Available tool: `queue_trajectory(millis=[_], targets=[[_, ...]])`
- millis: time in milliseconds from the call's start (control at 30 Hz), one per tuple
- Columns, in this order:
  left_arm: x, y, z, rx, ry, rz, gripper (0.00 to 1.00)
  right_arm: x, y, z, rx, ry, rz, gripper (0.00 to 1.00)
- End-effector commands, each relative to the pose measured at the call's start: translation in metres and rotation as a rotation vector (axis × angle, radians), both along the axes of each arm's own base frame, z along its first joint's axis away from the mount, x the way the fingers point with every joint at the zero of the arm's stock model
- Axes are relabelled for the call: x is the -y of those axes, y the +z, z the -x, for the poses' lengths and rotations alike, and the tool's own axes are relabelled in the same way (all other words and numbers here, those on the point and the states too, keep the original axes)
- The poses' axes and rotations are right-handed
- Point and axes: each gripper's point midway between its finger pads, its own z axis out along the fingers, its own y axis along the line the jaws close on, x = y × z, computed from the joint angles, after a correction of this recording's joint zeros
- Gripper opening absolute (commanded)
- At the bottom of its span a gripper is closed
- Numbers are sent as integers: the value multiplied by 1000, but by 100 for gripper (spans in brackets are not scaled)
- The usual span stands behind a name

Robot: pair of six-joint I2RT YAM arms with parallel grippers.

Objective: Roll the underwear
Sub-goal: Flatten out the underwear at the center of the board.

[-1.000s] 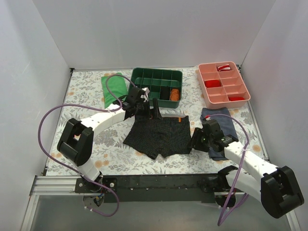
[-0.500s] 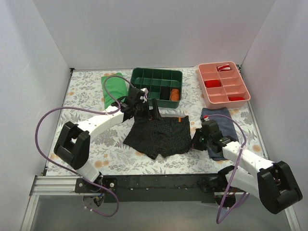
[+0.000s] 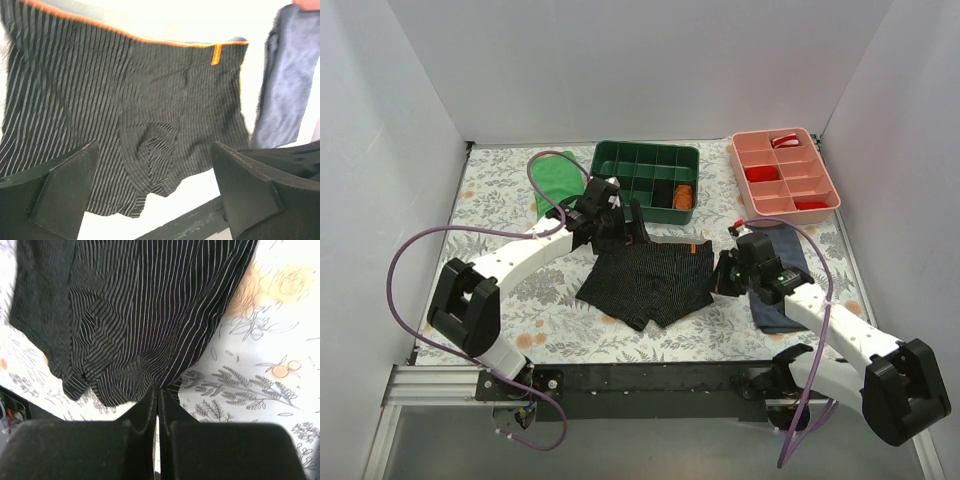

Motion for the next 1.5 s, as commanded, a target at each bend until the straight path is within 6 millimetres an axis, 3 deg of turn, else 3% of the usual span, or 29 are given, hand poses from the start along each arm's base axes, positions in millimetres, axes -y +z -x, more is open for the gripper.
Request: queue_trajectory(millis=[0, 33, 67, 133, 200, 233, 267, 300, 400, 500, 567, 633, 700, 733, 767, 833, 967, 1167, 1267, 1333, 1467], targets=[[19, 25, -16, 47, -55, 47, 93, -1, -10, 17, -89, 35, 60, 2], [28, 37, -20, 60, -76, 75, 93, 1, -16, 24, -117, 30, 68, 2], [33, 29, -24, 41, -93, 72, 93, 4, -19, 30, -141, 22, 75, 2], [46, 41, -31, 50, -135, 93, 93, 6, -28, 42, -180, 0, 68, 7], [52, 35, -37, 31, -151, 86, 93, 10, -27, 48, -184, -28, 54, 7], [54, 35, -39, 36, -165, 85, 93, 13, -28, 49, -190, -56, 51, 14], [58, 42, -43, 51, -173, 93, 93, 18, -29, 49, -172, -79, 63, 23], [59, 35, -46, 42, -175, 81, 93, 23, -30, 50, -171, -100, 79, 30], [62, 32, -53, 44, -186, 58, 93, 41, -29, 41, -123, -193, 137, 29], [62, 26, -52, 29, -202, 45, 92, 47, -26, 33, -100, -230, 161, 46], [58, 25, -49, 31, -199, 34, 92, 47, -21, 29, -93, -228, 173, 45], [47, 15, -45, 25, -176, -5, 93, 37, -6, 14, -8, -223, 108, 42], [39, 19, -42, 51, -157, -13, 93, 32, 10, 2, 57, -202, 80, 38], [30, 5, -36, 34, -144, -42, 93, 31, 15, -4, 69, -203, 78, 36], [26, 11, -36, 60, -133, -37, 93, 29, 12, -8, 44, -190, 92, 36], [12, -4, -29, 43, -109, -66, 92, 29, 14, -24, 29, -186, 122, 35], [-11, -12, -34, 72, -79, -81, 89, 21, 22, -56, 63, -159, 105, 42], [-58, -1, -68, 147, -4, -84, 88, 21, 27, -99, 81, -131, 101, 43], [-67, -5, -78, 160, -17, -101, 86, 20, 22, -109, 67, -108, 91, 42], [-70, -12, -86, 155, -20, -125, 77, 18, 20, -116, 58, -100, 89, 42], [-75, -28, -88, 105, -18, -159, 68, 16, 18, -122, 48, -90, 79, 43]])
